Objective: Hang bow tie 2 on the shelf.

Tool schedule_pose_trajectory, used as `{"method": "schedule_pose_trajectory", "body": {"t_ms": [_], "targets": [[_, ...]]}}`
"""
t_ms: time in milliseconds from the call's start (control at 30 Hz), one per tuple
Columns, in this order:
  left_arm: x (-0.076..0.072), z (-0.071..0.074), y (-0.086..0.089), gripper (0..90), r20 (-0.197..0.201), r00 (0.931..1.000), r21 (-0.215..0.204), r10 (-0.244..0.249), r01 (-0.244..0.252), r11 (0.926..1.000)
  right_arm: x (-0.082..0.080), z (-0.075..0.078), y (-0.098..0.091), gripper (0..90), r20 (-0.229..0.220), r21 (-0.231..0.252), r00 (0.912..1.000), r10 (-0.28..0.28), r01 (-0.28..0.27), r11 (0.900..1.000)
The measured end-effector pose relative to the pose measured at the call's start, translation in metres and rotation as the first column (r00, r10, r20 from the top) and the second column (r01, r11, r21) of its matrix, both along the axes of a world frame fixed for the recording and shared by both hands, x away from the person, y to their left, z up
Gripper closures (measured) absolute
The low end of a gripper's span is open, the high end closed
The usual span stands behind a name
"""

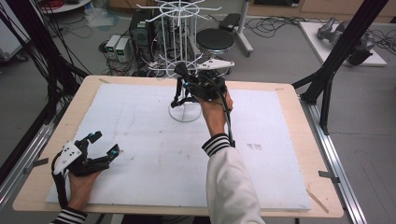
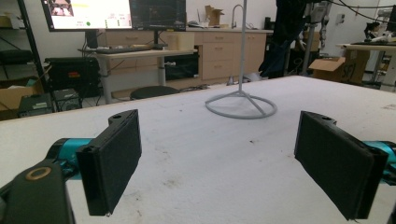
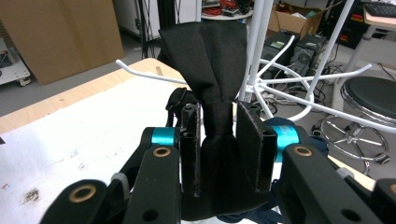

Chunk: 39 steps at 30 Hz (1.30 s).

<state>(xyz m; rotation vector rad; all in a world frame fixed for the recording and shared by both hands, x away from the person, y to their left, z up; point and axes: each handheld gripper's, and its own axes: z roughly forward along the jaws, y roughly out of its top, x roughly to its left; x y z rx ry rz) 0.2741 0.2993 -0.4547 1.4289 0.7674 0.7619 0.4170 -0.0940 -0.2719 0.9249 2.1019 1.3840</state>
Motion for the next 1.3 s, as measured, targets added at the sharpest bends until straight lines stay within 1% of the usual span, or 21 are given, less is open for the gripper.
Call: {"method": "schedule_pose_trajectory", "body": {"t_ms": [67,200,367,467,567,633,733,800,833,900,967,1033,1133,1200,1233,1300], "targets": [[0.0,0.0,0.0,15.3,0.001,1.0,0.0,0.001,-0.001,1.0,0.0,0.0,0.0,70.2,0.007,-0.012,1.0,-0.002,0.002,0.9999],[0.0,0.0,0.0,15.3,0.0,1.0,0.0,0.001,-0.001,1.0,-0.001,0.001,-0.001,69.8,0.001,-0.024,1.0,0.003,-0.003,0.9997],[0.0,0.0,0.0,15.2,0.0,1.0,-0.001,0.001,-0.001,1.0,-0.001,0.002,-0.003,67.6,-0.001,-0.027,1.0,0.006,-0.006,0.9996],[0.0,0.0,0.0,15.3,0.0,1.0,-0.002,0.001,-0.001,1.0,-0.002,0.002,-0.004,64.0,-0.006,-0.008,1.0,0.006,-0.006,0.9999],[0.0,0.0,0.0,15.3,0.0,1.0,-0.001,0.001,-0.001,1.0,-0.002,0.002,-0.005,62.0,-0.009,-0.011,0.9999,0.011,-0.011,0.9999],[0.0,0.0,0.0,15.2,0.002,1.0,-0.003,0.003,-0.003,1.0,-0.003,0.003,-0.005,61.7,-0.007,-0.004,0.9999,0.008,-0.008,1.0],[0.0,0.0,0.0,15.2,0.002,1.0,-0.005,0.002,-0.002,1.0,-0.004,0.004,-0.007,57.1,-0.002,-0.003,1.0,0.008,-0.008,1.0],[0.0,0.0,0.0,15.3,0.0,1.0,0.002,0.0,0.0,1.0,-0.006,0.005,-0.008,55.3,-0.004,0.002,0.9999,0.011,-0.011,0.9999],[0.0,0.0,0.0,15.3,0.0,1.0,0.001,0.001,-0.001,1.0,-0.007,0.006,-0.01,53.1,0.007,0.005,0.9999,0.015,-0.015,0.9999],[0.0,0.0,0.0,15.3,-0.001,1.0,0.002,0.001,-0.001,1.0,-0.012,0.009,-0.013,44.2,0.012,0.018,0.9998,0.013,-0.014,0.9997],[0.0,0.0,0.0,15.3,0.001,1.0,-0.001,0.002,-0.002,1.0,-0.018,0.013,-0.016,40.1,0.028,0.015,0.9996,0.003,-0.003,0.9999],[0.0,0.0,0.0,15.3,0.002,1.0,-0.004,0.003,-0.003,1.0,-0.026,0.018,-0.02,32.0,0.043,0.038,0.9991,-0.002,0.0,0.9993],[0.0,0.0,0.0,15.2,0.002,1.0,-0.003,0.002,-0.002,1.0,-0.04,0.025,-0.028,18.9,0.08,0.071,0.9968,-0.007,0.001,0.9975],[0.0,0.0,0.0,15.2,0.001,1.0,0.001,0.003,-0.003,1.0,-0.05,0.026,-0.035,9.9,0.107,0.093,0.9942,-0.01,0.0,0.9957],[0.0,0.0,0.0,15.2,0.002,1.0,-0.002,0.003,-0.003,1.0,-0.054,0.026,-0.039,9.9,0.103,0.095,0.9947,-0.004,-0.006,0.9955],[0.0,0.0,0.0,15.2,0.001,1.0,-0.002,0.003,-0.003,1.0,-0.064,0.023,-0.049,9.7,0.099,0.08,0.995,0.014,-0.022,0.9965]]}}
